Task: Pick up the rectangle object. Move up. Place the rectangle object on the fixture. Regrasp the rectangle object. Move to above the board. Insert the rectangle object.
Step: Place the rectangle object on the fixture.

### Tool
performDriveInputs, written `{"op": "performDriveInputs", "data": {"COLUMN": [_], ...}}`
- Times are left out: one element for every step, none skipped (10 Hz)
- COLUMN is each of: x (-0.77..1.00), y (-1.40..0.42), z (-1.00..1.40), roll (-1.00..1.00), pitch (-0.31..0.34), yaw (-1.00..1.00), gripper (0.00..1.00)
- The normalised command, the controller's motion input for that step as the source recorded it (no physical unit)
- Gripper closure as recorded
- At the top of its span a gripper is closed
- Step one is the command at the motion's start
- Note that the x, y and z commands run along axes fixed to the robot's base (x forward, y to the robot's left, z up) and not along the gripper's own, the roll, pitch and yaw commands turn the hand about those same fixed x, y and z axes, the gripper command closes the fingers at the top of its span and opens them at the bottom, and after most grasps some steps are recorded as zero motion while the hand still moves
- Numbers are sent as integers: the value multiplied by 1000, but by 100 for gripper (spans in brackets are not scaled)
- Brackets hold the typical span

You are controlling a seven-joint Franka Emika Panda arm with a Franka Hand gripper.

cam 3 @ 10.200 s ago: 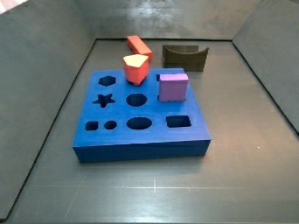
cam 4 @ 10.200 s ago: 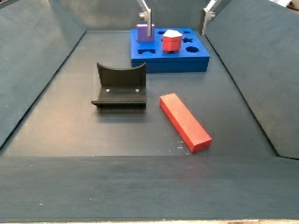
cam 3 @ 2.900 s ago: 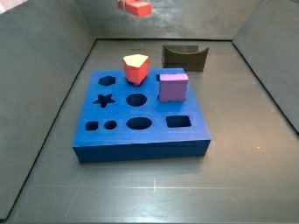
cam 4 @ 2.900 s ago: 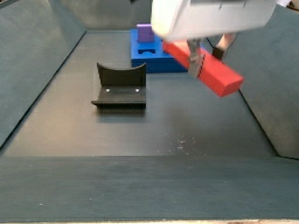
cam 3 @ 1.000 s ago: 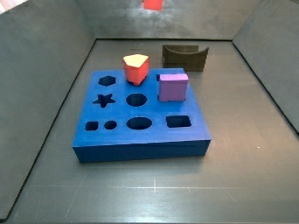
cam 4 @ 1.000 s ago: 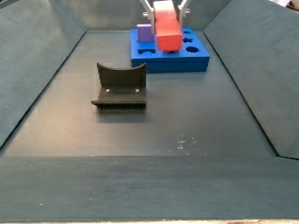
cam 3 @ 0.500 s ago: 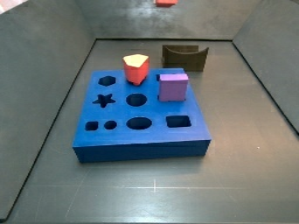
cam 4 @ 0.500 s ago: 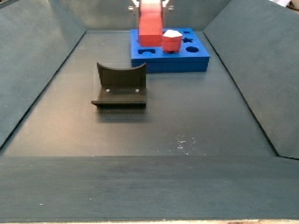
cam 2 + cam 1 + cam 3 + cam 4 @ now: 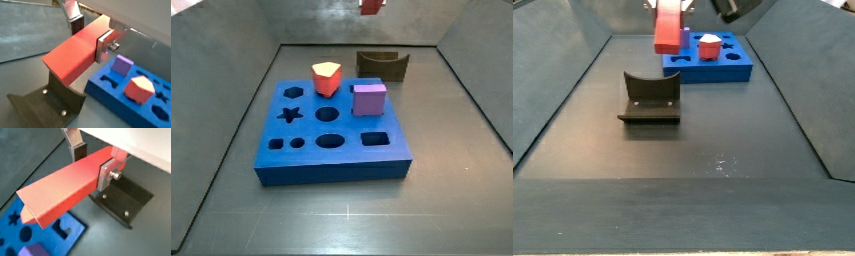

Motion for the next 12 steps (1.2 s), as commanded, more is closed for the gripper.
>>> {"op": "performDriveInputs", "data": {"x": [625, 508, 462, 374, 298, 190, 159, 139, 153, 167, 180, 190], "y": [44, 47, 49, 43, 32, 34, 133, 140, 141, 138, 142, 143], "z": [-26, -26, -25, -22, -17, -15, -1000, -1000, -1000, -1000, -1000, -1000], "roll": [-839, -582, -477, -278, -197, -171, -1000, -1000, -937, -797, -593, -436], "pitch": [-4, 43, 58, 73, 77, 72, 354, 346, 345, 306, 231, 169], "yaw": [3, -14, -23, -42, -52, -49, -15, -38, -126, -196, -257, -283], "gripper": [100, 100, 100, 100, 100, 100, 100, 100, 100, 100, 100, 100]}}
